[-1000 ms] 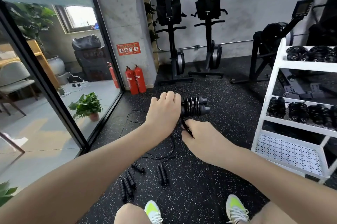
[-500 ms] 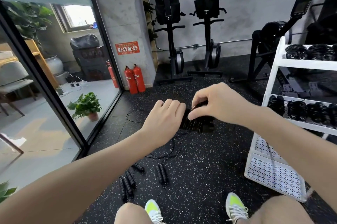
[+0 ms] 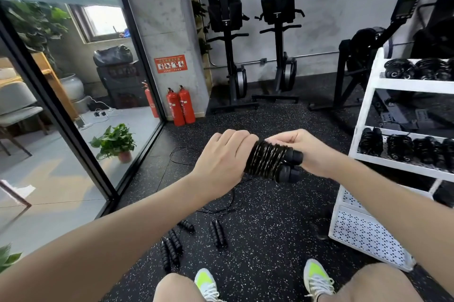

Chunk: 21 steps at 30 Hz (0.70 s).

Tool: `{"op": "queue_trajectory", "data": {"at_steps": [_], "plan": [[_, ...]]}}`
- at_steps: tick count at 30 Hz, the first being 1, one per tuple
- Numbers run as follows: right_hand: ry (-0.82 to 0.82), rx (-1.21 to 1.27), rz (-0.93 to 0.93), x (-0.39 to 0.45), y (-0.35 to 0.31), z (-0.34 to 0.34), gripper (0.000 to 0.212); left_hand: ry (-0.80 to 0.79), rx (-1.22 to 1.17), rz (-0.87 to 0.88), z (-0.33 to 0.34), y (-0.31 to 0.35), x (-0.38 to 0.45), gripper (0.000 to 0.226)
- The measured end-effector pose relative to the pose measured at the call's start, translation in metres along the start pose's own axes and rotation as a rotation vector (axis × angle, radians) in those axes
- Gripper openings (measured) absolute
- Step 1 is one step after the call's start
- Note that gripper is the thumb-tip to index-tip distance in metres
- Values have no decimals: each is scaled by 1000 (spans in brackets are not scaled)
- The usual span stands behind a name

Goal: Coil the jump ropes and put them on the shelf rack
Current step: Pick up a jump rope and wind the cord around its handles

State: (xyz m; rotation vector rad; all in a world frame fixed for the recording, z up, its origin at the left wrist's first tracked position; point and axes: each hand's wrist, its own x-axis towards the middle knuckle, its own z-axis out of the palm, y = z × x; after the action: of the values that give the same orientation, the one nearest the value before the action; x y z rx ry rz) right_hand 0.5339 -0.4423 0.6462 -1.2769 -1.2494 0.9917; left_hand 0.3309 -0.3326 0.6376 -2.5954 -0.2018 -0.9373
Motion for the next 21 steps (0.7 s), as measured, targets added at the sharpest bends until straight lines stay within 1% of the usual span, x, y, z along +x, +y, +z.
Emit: {"op": "queue_trajectory", "data": {"at_steps": [2,5,6,7,8,11,14,16,19,21], "plan": [[25,-42,32,-4,10,13,17,-16,-36,-80,0,2,4,50],[41,-44,159,-7,23,35,18,-16,-122,-274,3,11,10,65],[37,-69,168,-8,26,43,24,-18,-137,-312,6,14,11,65],[20,-157,156,-10,27,50,27,-28,-140,-342,8,17,11,64],[-9,-241,144,-11,27,58,27,-52,-139,-379,11,19,12,61],[-93,-486,138,-15,26,74,9,-153,-86,-493,18,23,15,49],[-140,-686,159,-19,17,79,3,-238,34,-532,19,21,16,41],[-136,-762,150,-24,8,81,12,-256,46,-542,18,16,16,41],[-21,-854,27,-27,-2,80,13,-248,44,-489,16,9,14,38],[67,-936,-60,-28,-10,77,18,-243,31,-442,17,5,9,38]]}}
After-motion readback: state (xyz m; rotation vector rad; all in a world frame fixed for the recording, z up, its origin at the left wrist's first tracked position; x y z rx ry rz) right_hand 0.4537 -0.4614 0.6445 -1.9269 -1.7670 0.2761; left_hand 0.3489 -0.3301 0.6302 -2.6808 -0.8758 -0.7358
